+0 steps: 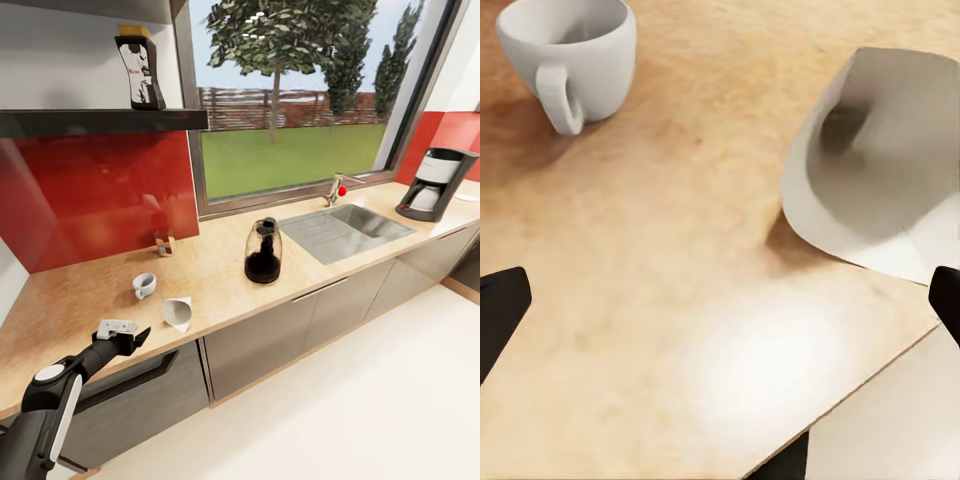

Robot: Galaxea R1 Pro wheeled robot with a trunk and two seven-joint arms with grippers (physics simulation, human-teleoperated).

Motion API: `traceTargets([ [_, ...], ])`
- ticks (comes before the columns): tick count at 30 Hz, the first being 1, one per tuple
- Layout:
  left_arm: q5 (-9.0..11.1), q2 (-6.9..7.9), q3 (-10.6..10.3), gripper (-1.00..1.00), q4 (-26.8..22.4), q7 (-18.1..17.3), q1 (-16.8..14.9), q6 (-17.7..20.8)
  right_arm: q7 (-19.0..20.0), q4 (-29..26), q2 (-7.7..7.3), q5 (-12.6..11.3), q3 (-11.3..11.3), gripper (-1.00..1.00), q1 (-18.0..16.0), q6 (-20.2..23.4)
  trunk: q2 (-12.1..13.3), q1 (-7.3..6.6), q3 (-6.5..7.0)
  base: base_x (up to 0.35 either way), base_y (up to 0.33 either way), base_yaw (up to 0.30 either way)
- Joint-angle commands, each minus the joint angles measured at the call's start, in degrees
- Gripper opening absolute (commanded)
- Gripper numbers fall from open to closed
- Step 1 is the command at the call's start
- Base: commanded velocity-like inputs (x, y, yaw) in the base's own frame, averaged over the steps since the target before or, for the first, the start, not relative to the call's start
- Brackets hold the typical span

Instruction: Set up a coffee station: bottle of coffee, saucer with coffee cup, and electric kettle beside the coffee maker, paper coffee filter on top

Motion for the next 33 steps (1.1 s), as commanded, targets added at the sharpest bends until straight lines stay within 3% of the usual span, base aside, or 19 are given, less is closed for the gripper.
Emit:
traceTargets([
  [1,-0.49,-0.05,0.05,1.00,-0.04,-0.49,-0.06,0.22,-0.01,0.02,0.06,0.59,-0.31,1.00,-0.05,-0.17,-0.11,0.05,-0.11,0.177,0.000,0.000],
  [8,-0.61,-0.24,-0.24,1.00,0.96,-0.49,-0.02,0.21,-0.01,0.02,0.06,0.59,-0.31,1.00,-0.02,-0.17,-0.11,0.05,-0.11,0.203,0.000,0.000],
  [20,-0.72,-0.60,-0.63,1.00,8.84,-0.58,-0.15,-0.16,-0.01,0.03,0.06,0.59,-0.31,1.00,-0.03,-0.17,-0.11,0.05,-0.11,0.029,0.000,0.000],
  [33,-0.70,-0.69,-0.63,1.00,11.10,-0.58,-0.50,-0.49,-0.01,0.02,0.00,0.59,-0.31,1.00,-0.04,-0.17,-0.11,0.05,-0.11,0.076,0.000,0.000],
])
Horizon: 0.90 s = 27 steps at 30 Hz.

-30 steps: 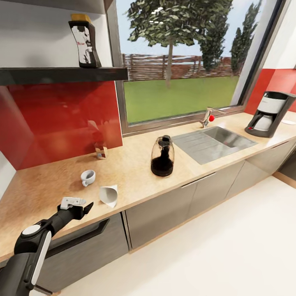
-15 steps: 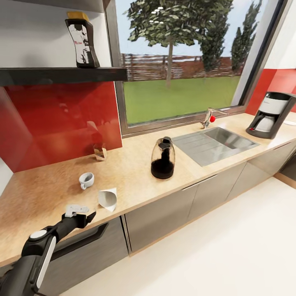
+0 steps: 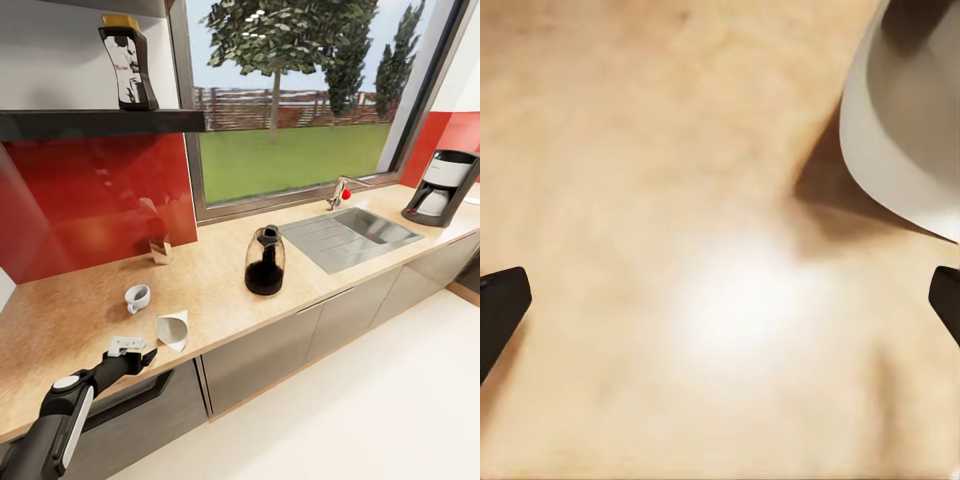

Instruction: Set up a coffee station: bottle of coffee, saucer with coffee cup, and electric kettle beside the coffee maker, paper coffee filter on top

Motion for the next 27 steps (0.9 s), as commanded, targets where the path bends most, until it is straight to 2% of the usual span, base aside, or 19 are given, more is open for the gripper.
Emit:
traceTargets([
  [1,-0.46,-0.04,0.11,1.00,-0.03,-0.49,-0.05,0.21,-0.02,0.02,0.05,0.59,-0.29,1.00,-0.03,-0.17,-0.11,0.03,-0.11,0.003,0.000,0.000],
  [13,-0.57,-0.05,0.25,1.00,0.31,-0.42,-0.32,0.07,-0.02,0.02,0.02,0.59,-0.29,1.00,-0.03,-0.17,-0.11,0.03,-0.11,0.000,0.000,-0.062],
  [19,-0.43,-0.19,0.21,1.00,0.63,0.67,-0.40,-3.67,-0.02,0.05,0.02,0.59,-0.29,1.00,-0.03,-0.17,-0.11,0.03,-0.11,0.027,0.000,-0.003],
  [27,-0.41,-0.26,0.11,1.00,1.57,0.82,-0.41,-4.32,-0.06,0.07,0.02,0.59,-0.29,1.00,-0.03,-0.17,-0.11,0.03,-0.11,0.148,0.000,0.000],
])
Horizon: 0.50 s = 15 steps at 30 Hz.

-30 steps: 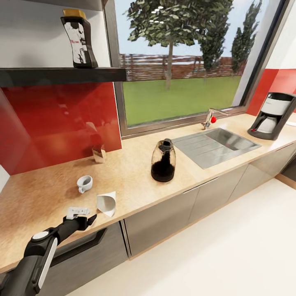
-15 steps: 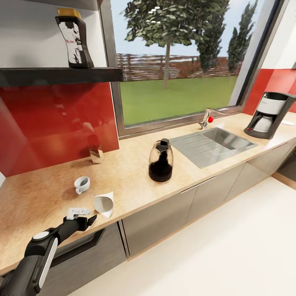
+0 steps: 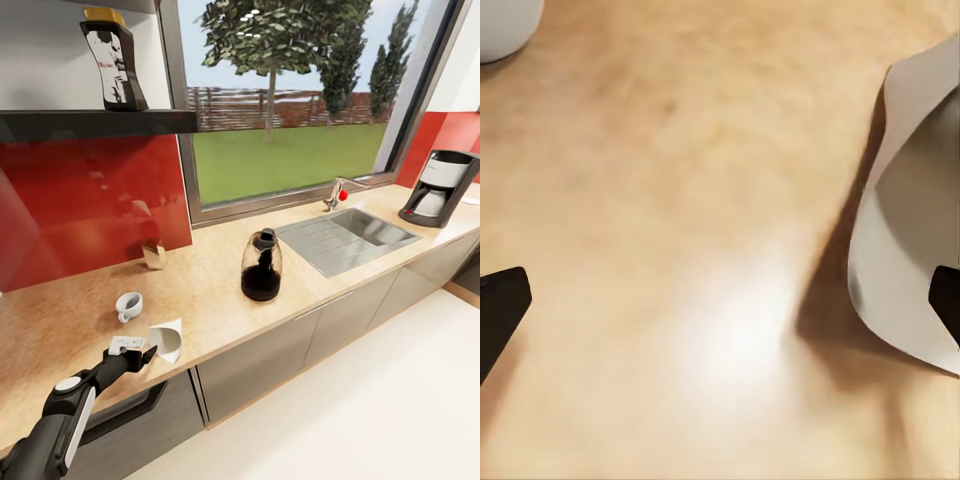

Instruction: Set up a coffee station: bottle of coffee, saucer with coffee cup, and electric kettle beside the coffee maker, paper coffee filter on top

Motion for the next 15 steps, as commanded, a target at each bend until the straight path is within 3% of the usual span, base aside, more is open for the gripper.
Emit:
traceTargets([
  [1,-0.43,-0.04,0.00,1.00,0.04,-0.47,-0.05,0.20,-0.04,0.03,0.05,0.59,-0.28,1.00,-0.02,-0.17,-0.12,0.03,-0.11,0.023,0.000,0.000],
  [6,-0.46,-0.03,-2.28,1.00,0.15,-0.33,-0.05,0.25,-0.07,-0.03,0.05,0.59,-0.28,1.00,-0.03,-0.17,-0.12,0.03,-0.11,0.006,0.000,0.000],
  [15,-0.46,0.02,-2.77,1.00,0.23,-0.29,0.00,0.19,-0.07,-0.01,-0.03,0.59,-0.28,1.00,-0.06,-0.17,-0.12,0.03,-0.11,0.000,0.000,-0.034],
])
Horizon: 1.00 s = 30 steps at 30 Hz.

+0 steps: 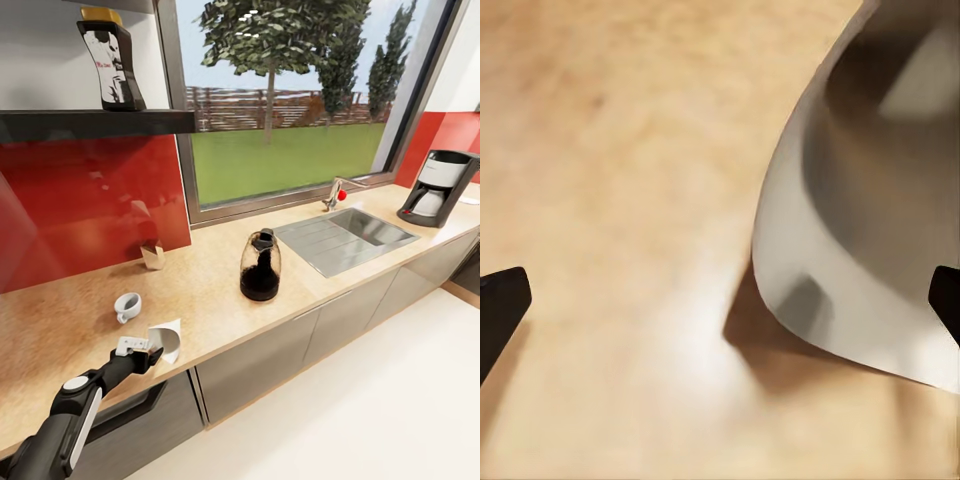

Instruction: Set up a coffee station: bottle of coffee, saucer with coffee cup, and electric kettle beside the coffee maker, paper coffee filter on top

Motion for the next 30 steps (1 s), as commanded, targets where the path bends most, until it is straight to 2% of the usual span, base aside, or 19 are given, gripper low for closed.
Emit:
traceTargets([
  [1,-0.46,-0.02,0.11,1.00,-0.09,-0.47,-0.03,0.22,-0.04,0.02,0.04,0.59,-0.25,1.00,-0.04,-0.16,-0.11,0.03,-0.11,0.000,0.000,-0.024],
  [30,-0.37,-0.10,0.02,1.00,-0.06,-0.47,-0.01,0.21,-0.05,0.01,0.04,0.59,-0.25,1.00,-0.01,-0.16,-0.11,0.03,-0.11,0.037,0.000,-0.001],
])
